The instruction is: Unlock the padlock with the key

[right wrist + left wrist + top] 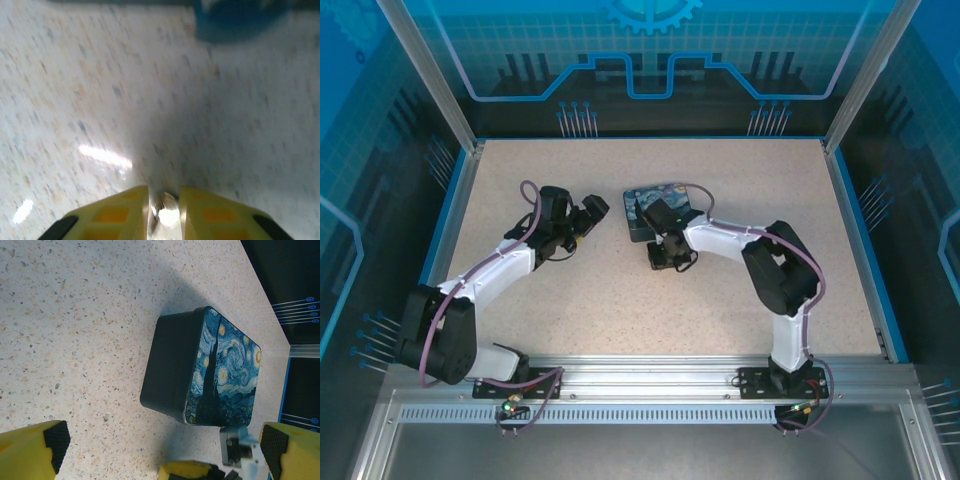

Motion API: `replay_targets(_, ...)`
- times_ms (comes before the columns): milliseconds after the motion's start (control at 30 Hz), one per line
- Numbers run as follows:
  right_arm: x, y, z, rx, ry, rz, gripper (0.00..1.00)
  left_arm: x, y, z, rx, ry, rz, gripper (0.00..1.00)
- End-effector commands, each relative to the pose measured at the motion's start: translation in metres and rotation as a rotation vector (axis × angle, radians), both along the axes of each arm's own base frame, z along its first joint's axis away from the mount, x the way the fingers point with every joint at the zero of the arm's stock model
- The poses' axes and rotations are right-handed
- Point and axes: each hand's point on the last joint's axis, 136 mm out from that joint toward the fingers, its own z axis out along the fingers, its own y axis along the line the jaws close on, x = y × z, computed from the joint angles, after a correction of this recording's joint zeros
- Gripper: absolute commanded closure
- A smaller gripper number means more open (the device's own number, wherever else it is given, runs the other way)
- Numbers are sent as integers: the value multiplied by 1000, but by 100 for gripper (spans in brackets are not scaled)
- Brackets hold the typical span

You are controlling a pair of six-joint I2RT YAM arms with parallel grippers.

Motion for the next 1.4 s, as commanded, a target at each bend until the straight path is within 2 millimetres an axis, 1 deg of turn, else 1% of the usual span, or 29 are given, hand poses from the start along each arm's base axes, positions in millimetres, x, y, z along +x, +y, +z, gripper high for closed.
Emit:
replay_targets(0,-51,-27,-2,-48,97,32,77,-2,-5,-2,-14,10,-16,1)
replay_targets(67,-65,-41,6,-50,95,26,77,-2,-5,-2,-15,10,-15,1)
replay_targets(133,-74,-52,17,-40,78,12,77,-2,-6,-3,-19,10,-15,1)
replay_targets(200,-78,-60,28,-27,57,-13,76,-1,-6,-4,-25,14,-15,1)
replay_targets(267,-77,-64,37,-8,35,-38,73,-1,-8,-5,-30,15,-17,1)
replay_targets(300,-76,-66,41,-5,25,-54,69,-1,-8,-5,-32,17,-17,1)
replay_targets(333,-74,-67,43,-2,20,-70,62,-1,-9,-5,-32,17,-19,1)
replay_targets(367,-73,-67,45,0,17,-84,58,-1,-10,-5,-32,15,-18,1)
replay_targets(433,-69,-67,48,-2,27,-117,51,-1,-11,-5,-33,17,-19,1)
replay_targets(467,-69,-66,48,-5,35,-128,51,-1,-12,-4,-34,16,-21,1)
replay_targets(567,-67,-65,45,-32,69,-164,50,-2,-13,-4,-34,17,-23,1)
replay_targets(767,-69,-62,32,-63,111,-177,50,-1,-14,-2,-33,13,-25,1)
replay_targets(933,-73,-60,15,-80,135,-173,53,1,-15,-1,-36,14,-27,1)
replay_targets(1133,-69,-57,-3,-106,151,-164,60,1,-15,-3,-33,17,-28,1)
replay_targets(1200,-68,-57,-10,-119,155,-161,66,1,-15,-3,-33,17,-26,1)
replay_targets(1233,-68,-58,-12,-124,158,-159,71,1,-15,-4,-33,20,-26,1)
replay_targets(1300,-69,-57,-12,-120,165,-154,86,1,-15,-4,-33,21,-26,1)
replay_targets(1367,-71,-57,-6,-106,155,-150,96,1,-15,-5,-33,22,-25,1)
